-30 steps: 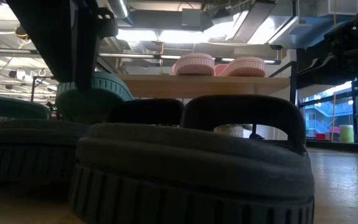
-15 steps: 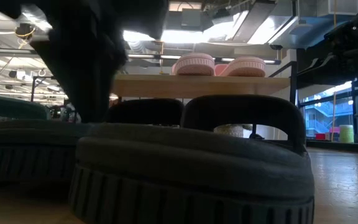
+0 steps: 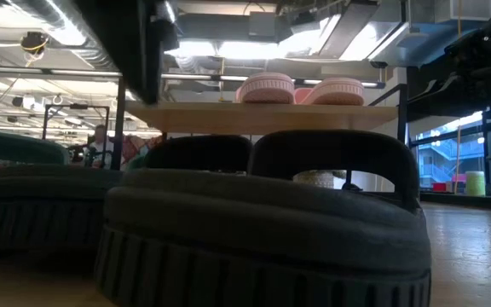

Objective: Pick and place slides into the shelf
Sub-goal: Put the left green slide under the shelf

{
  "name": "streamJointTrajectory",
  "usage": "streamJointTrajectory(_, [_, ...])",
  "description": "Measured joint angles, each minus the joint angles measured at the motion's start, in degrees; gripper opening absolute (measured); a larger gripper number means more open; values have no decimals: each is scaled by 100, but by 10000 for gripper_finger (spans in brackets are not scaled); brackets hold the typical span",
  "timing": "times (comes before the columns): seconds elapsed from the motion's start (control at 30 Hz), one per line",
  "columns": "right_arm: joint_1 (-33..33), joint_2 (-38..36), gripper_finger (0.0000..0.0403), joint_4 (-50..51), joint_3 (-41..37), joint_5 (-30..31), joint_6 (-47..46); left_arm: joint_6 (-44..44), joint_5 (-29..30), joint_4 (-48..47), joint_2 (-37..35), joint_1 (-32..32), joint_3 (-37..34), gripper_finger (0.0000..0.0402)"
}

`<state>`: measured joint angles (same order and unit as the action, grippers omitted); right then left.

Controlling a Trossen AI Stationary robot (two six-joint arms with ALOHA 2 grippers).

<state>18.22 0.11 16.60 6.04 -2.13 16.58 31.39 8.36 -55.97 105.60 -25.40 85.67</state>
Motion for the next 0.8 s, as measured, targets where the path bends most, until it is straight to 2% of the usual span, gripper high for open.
streamJointTrajectory(0.17, [-2,-1,157,2,0,0,-2,44,-327,340,-87,-60,-164,195])
streamJointTrajectory(0.33, [-2,0,157,2,0,0,-1,3,-954,1342,-105,-57,-911,195])
streamJointTrajectory(0.57, [-4,1,157,0,0,-2,-2,299,-1215,2147,-164,-7,-1691,195])
streamJointTrajectory(0.8, [-4,1,157,-2,0,-2,-2,404,-1259,2244,-164,124,-2114,195])
